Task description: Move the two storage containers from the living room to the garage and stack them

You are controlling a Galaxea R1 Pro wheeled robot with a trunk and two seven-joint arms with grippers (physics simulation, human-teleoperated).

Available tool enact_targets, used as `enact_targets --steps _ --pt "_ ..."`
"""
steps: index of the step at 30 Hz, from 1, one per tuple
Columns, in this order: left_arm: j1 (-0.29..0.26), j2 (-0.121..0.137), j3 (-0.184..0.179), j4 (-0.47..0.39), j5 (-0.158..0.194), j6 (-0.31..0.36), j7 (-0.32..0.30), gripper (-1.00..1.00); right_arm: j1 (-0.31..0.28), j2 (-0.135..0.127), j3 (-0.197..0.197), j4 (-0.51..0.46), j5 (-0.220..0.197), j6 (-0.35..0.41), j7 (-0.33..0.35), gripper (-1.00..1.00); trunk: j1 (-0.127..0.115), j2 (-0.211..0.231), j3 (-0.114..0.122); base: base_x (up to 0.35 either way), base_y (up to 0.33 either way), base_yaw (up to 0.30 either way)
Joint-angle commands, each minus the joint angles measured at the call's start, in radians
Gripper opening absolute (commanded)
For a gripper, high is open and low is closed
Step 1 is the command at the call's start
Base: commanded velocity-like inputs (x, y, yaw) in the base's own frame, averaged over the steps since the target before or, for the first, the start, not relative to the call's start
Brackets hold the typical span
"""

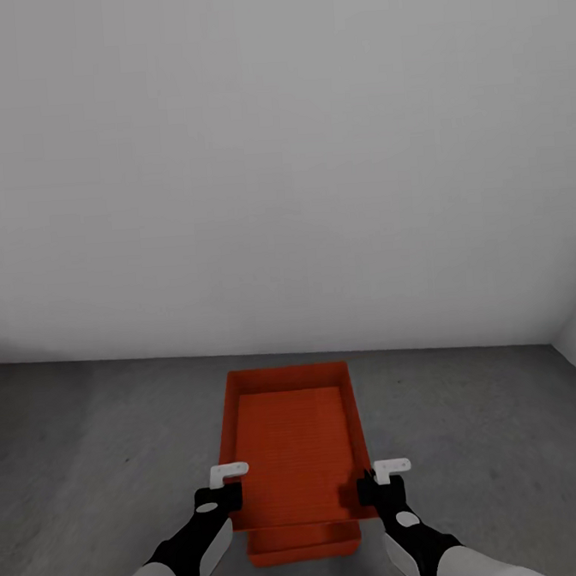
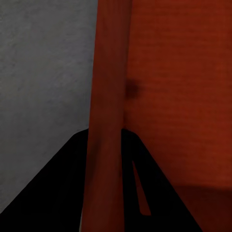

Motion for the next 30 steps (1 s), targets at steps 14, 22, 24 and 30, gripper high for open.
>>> enact_targets --steps 14,22,24,30 --pt "-0.002 0.005 0.048 -0.005 -0.01 0.004 0.011 -1.0 0.0 -0.012 -0.011 0.014 -0.012 -0.004 0.004 -1.0 0.0 -0.001 -0.001 -0.001 0.002 0.093" --pt "-0.002 0.004 0.048 -0.005 -0.009 0.004 0.011 -1.0 0.0 -0.012 -0.011 0.014 -0.012 -0.004 0.004 -1.0 0.0 -0.001 -0.001 0.0 0.0 0.002" --pt "-0.001 0.004 0.048 -0.005 -0.01 0.004 0.011 -1.0 0.0 -0.012 -0.011 0.014 -0.012 -0.003 0.004 -1.0 0.0 -0.001 -0.001 0.0 0.0 0.0" --pt "-0.001 0.004 0.048 -0.005 -0.009 0.004 0.011 -1.0 0.0 -0.011 -0.011 0.014 -0.012 -0.003 0.004 -1.0 0.0 -0.001 -0.001 0.0 0.0 0.0"
